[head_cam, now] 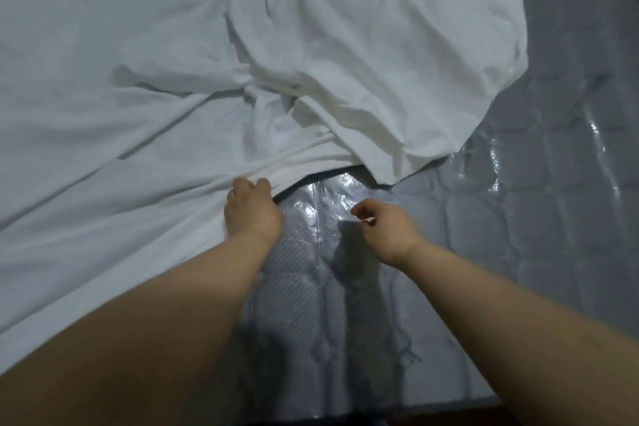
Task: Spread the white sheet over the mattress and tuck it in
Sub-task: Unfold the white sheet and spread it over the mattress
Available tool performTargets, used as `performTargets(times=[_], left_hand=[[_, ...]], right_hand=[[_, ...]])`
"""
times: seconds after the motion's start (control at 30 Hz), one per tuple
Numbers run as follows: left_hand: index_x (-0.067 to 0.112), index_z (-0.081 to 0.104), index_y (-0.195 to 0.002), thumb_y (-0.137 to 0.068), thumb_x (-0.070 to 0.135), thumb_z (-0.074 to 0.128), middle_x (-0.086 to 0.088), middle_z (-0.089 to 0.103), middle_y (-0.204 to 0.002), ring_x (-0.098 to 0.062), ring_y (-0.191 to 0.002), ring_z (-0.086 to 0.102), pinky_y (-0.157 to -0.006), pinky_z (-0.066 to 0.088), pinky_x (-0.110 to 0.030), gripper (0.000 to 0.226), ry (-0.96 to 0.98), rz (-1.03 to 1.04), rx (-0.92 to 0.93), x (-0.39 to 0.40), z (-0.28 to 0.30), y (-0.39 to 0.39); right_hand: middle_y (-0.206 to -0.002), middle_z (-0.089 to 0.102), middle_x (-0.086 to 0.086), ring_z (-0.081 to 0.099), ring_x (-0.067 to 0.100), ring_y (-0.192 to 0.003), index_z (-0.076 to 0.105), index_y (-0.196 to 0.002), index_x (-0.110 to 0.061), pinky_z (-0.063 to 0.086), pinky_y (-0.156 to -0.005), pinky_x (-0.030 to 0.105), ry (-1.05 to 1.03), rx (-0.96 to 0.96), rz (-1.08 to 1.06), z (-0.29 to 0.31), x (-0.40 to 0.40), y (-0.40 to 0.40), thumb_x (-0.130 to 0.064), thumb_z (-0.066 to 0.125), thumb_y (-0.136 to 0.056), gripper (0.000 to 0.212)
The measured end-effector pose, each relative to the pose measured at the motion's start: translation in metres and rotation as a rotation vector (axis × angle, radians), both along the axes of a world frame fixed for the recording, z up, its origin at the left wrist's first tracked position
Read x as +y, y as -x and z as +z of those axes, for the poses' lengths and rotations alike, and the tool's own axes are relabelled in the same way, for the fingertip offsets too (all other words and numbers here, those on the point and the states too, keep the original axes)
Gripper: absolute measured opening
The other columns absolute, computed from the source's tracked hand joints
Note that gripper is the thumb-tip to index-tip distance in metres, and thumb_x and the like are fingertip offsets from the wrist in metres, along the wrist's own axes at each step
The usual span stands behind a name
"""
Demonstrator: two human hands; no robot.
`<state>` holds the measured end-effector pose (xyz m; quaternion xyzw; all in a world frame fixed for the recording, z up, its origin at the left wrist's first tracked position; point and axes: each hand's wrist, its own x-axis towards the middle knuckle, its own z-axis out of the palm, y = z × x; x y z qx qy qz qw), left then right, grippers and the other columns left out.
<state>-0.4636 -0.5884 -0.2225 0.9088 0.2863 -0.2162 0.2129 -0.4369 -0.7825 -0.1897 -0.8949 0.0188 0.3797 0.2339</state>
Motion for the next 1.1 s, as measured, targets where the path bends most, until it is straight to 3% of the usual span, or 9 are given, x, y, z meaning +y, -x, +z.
performTargets(times=[0.23,0.37,0.47,0.57,0.63,0.77,0.87,1.0,1.1], left_hand=[[0.006,0.049,-0.107,-0.097,0.011,0.035,-0.019,0.056,-0.117,-0.026,-0.096,0.05,-0.078,0.033,-0.026,0.018,0.352,0.229,-0.12,0.011,0.129,0.019],[0.004,0.059,-0.107,-0.098,0.017,0.041,-0.018,0.06,-0.118,-0.031,-0.109,0.054,-0.076,0.032,-0.025,0.025,0.482,0.219,-0.082,0.02,0.206,0.038],[0.011,0.061,-0.086,-0.097,0.034,0.047,-0.014,0.066,-0.105,-0.031,-0.094,0.06,-0.079,0.041,-0.03,0.029,0.66,0.27,-0.113,0.023,0.259,0.057],[0.014,0.067,-0.093,-0.091,0.045,0.056,-0.011,0.071,-0.105,-0.023,-0.088,0.066,-0.083,0.049,-0.032,0.033,0.809,0.369,-0.172,0.028,0.297,0.073],[0.015,0.064,-0.104,-0.095,0.041,0.052,-0.008,0.068,-0.112,-0.018,-0.086,0.063,-0.076,0.047,-0.028,0.031,0.804,0.392,-0.2,0.034,0.32,0.085],[0.011,0.051,-0.134,-0.101,0.041,0.036,-0.008,0.053,-0.134,-0.022,-0.106,0.052,-0.09,0.038,-0.028,0.047,0.529,0.356,-0.213,0.05,0.338,0.098],[0.017,0.05,-0.133,-0.1,0.036,0.038,-0.008,0.051,-0.137,-0.025,-0.115,0.05,-0.095,0.038,-0.03,0.04,0.299,0.18,-0.146,0.058,0.341,0.106],[0.031,0.03,-0.145,-0.081,0.026,0.067,-0.003,0.042,-0.142,-0.02,-0.121,0.047,-0.093,0.038,-0.026,0.074,0.576,0.073,-0.154,0.039,0.349,0.096],[0.029,0.035,-0.141,-0.072,0.039,0.069,-0.001,0.055,-0.13,-0.02,-0.112,0.056,-0.093,0.048,-0.033,0.078,0.449,-0.084,-0.256,0.014,0.352,0.071]], right_hand=[[-0.128,0.058,0.003,0.056,0.022,-0.115,0.048,-0.134,-0.019,0.038,-0.092,0.021,-0.109,-0.019,0.142,0.073,0.052,0.013,-0.014,0.055,-0.091,0.044],[-0.135,0.048,0.011,0.049,0.03,-0.124,0.029,-0.142,-0.015,0.041,-0.099,0.03,-0.116,-0.024,0.199,0.119,0.066,0.028,-0.02,0.067,-0.081,0.072],[-0.143,0.03,0.012,0.037,0.03,-0.133,0.022,-0.146,-0.011,0.034,-0.111,0.036,-0.161,-0.114,0.204,0.15,0.082,0.035,-0.031,0.075,-0.072,0.093],[-0.144,0.033,0.013,0.035,0.03,-0.132,0.038,-0.141,-0.01,0.031,-0.11,0.033,-0.229,-0.334,0.172,0.187,0.098,0.03,-0.045,0.053,-0.08,0.072],[-0.132,0.047,0.013,0.046,0.03,-0.122,0.057,-0.127,-0.009,0.038,-0.098,0.031,-0.325,-0.443,0.183,0.212,0.102,0.024,-0.037,0.042,-0.084,0.053],[-0.092,0.061,0.006,0.055,0.025,-0.089,0.058,-0.097,-0.011,0.036,-0.068,0.031,-0.409,-0.454,0.208,0.25,0.082,0.018,-0.016,0.046,-0.095,0.013],[-0.076,0.052,0.006,0.048,0.023,-0.076,0.049,-0.083,-0.01,0.032,-0.065,0.032,-0.356,-0.56,0.23,0.282,0.067,0.015,-0.016,0.046,-0.095,0.013],[-0.06,0.04,0.001,0.042,0.02,-0.064,0.043,-0.065,-0.013,0.034,-0.06,0.031,-0.363,-0.578,0.19,0.329,0.072,0.016,-0.016,0.054,-0.086,0.023],[-0.061,0.045,-0.002,0.045,0.018,-0.064,0.048,-0.066,-0.015,0.037,-0.059,0.03,-0.399,-0.516,0.295,0.352,0.082,0.03,-0.015,0.06,-0.08,0.018]])
